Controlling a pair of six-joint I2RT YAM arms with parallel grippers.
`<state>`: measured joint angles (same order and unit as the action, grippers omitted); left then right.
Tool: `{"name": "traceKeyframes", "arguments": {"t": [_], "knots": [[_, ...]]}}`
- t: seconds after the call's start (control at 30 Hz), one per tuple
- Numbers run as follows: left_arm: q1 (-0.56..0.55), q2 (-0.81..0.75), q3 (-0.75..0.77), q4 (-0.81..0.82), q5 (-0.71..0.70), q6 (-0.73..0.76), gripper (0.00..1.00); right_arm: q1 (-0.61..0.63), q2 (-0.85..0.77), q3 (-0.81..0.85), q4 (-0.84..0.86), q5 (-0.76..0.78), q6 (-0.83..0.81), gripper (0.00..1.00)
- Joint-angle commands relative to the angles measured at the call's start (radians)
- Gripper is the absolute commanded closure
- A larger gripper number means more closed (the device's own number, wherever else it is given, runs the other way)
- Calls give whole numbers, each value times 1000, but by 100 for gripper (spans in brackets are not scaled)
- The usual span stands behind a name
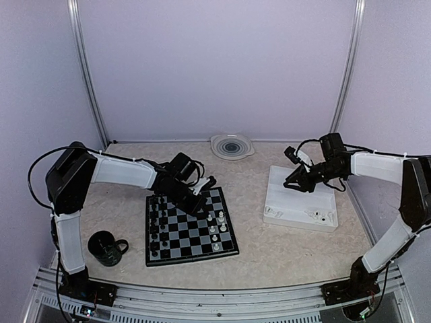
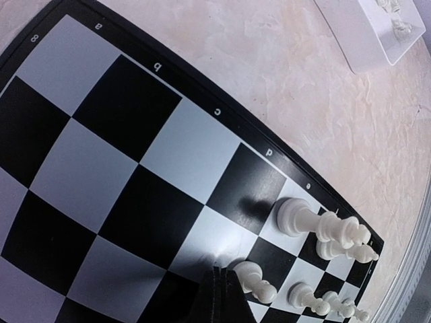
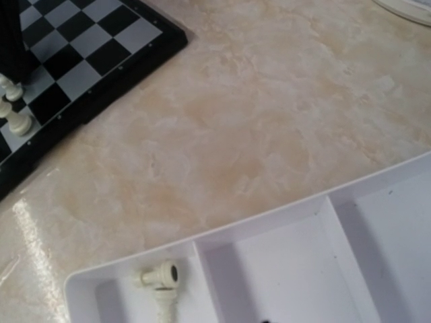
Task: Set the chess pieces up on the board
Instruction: Adjust the pawn at d2.
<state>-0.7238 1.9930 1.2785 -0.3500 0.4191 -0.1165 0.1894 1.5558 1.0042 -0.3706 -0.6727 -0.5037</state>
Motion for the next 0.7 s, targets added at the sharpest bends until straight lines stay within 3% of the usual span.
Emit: {"name": "traceKeyframes", "arguments": {"t": [0.0,0.67], "knots": [[-14,13,-4,-19,35,33,100,-10,19,29,-6,-8,-5,71],[34,16,44,15,19,-18,100,-9,40,38,-20,-24,-8,71]]}}
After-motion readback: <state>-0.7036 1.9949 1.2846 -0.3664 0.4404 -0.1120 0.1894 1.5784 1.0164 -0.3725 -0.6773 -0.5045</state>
